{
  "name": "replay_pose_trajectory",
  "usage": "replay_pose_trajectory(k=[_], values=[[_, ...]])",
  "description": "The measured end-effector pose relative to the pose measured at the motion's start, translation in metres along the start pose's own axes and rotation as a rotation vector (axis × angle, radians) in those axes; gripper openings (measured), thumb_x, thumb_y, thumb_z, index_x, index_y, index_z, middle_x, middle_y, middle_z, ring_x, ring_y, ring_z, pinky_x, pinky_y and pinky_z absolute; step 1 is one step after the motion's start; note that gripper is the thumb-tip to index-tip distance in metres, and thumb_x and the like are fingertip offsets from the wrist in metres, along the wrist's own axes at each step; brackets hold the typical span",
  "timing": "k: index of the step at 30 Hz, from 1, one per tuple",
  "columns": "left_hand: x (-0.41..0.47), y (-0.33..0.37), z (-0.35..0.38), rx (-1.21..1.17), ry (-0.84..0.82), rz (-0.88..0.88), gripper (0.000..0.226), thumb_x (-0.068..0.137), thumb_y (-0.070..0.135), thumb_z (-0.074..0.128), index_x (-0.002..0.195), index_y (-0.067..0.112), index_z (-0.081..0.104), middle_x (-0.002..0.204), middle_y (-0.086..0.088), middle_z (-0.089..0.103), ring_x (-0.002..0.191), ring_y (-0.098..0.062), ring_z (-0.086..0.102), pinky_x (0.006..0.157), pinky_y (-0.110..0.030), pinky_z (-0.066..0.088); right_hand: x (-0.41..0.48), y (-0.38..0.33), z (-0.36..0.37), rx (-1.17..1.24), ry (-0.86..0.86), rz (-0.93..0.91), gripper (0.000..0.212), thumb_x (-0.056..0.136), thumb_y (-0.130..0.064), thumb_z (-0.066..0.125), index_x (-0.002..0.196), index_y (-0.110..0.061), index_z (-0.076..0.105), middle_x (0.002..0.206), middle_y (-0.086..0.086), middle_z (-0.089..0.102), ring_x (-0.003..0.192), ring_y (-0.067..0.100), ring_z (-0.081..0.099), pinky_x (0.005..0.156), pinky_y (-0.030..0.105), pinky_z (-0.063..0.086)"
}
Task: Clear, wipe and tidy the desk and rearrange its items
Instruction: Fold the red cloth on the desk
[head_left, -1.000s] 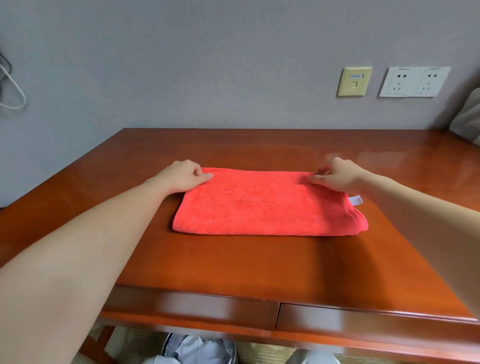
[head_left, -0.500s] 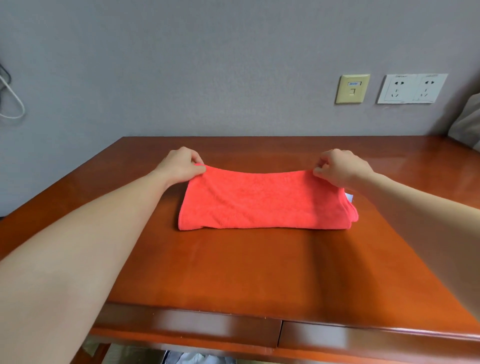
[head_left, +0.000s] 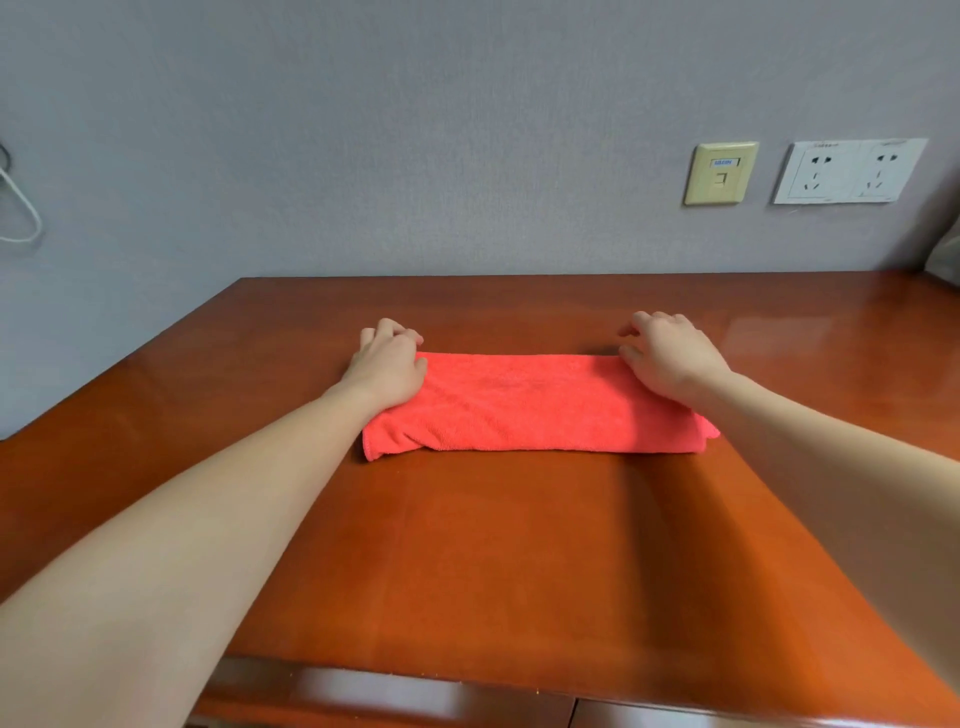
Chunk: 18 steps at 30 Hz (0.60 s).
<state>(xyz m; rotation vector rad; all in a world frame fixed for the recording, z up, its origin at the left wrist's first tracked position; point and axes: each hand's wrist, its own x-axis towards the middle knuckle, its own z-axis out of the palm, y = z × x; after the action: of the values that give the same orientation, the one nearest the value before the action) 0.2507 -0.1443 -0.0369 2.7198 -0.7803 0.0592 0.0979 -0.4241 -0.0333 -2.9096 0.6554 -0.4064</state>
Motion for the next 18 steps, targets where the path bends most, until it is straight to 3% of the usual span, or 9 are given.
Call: replay_pose_trajectory(k=[5,8,11,15,18], values=[[-0.024,0.027,0.004,-0.026,-0.068,0.025,0.049,0.105,0.034,0.036,0.149,0.011,0.039,0.156,-0.010,0.026,0.144,-0.029,0.021,0.117,-0.044,0.022,-0.029,-0.027,0.014,0.143,-0.042,-0.123,0.040,0.098,-0.031,0.048,0.136,-0.017,0.051,0.138,0.008,0.053,0.128,0.032,0.046,0.104,0.041,0.038],[-0.044,0.026,0.015,0.024,-0.184,0.009,0.068,0.102,0.057,0.022,0.157,0.018,0.020,0.165,-0.007,0.009,0.152,-0.025,0.005,0.123,-0.044,0.002,-0.051,-0.030,0.024,0.052,-0.197,-0.148,0.051,0.104,-0.046,0.026,0.152,-0.030,0.029,0.161,0.000,0.023,0.149,0.022,0.019,0.121,0.040,0.012],[-0.066,0.014,0.015,0.046,-0.265,0.111,0.085,0.087,0.079,0.015,0.158,0.034,0.004,0.166,0.004,-0.006,0.152,-0.017,-0.009,0.122,-0.045,-0.009,-0.066,-0.016,0.020,-0.037,-0.249,-0.162,0.053,0.103,-0.051,0.015,0.155,-0.040,0.010,0.164,-0.009,0.005,0.151,0.013,0.003,0.121,0.037,-0.002],[-0.089,-0.004,0.003,0.035,-0.356,0.288,0.093,0.083,0.078,0.040,0.154,0.045,-0.010,0.163,0.009,-0.019,0.151,-0.017,-0.014,0.124,-0.042,-0.002,-0.077,0.008,0.010,-0.069,-0.266,-0.219,0.053,0.102,-0.053,0.013,0.153,-0.046,0.003,0.163,-0.013,0.003,0.150,0.009,0.000,0.123,0.038,-0.002],[-0.091,-0.011,-0.006,-0.018,-0.354,0.303,0.082,0.093,0.062,0.048,0.153,0.048,-0.007,0.163,0.017,-0.015,0.152,-0.014,0.003,0.122,-0.039,0.020,-0.084,0.018,0.005,-0.079,-0.284,-0.235,0.054,0.101,-0.053,0.013,0.153,-0.045,0.001,0.163,-0.013,0.002,0.150,0.009,-0.001,0.123,0.038,-0.003]])
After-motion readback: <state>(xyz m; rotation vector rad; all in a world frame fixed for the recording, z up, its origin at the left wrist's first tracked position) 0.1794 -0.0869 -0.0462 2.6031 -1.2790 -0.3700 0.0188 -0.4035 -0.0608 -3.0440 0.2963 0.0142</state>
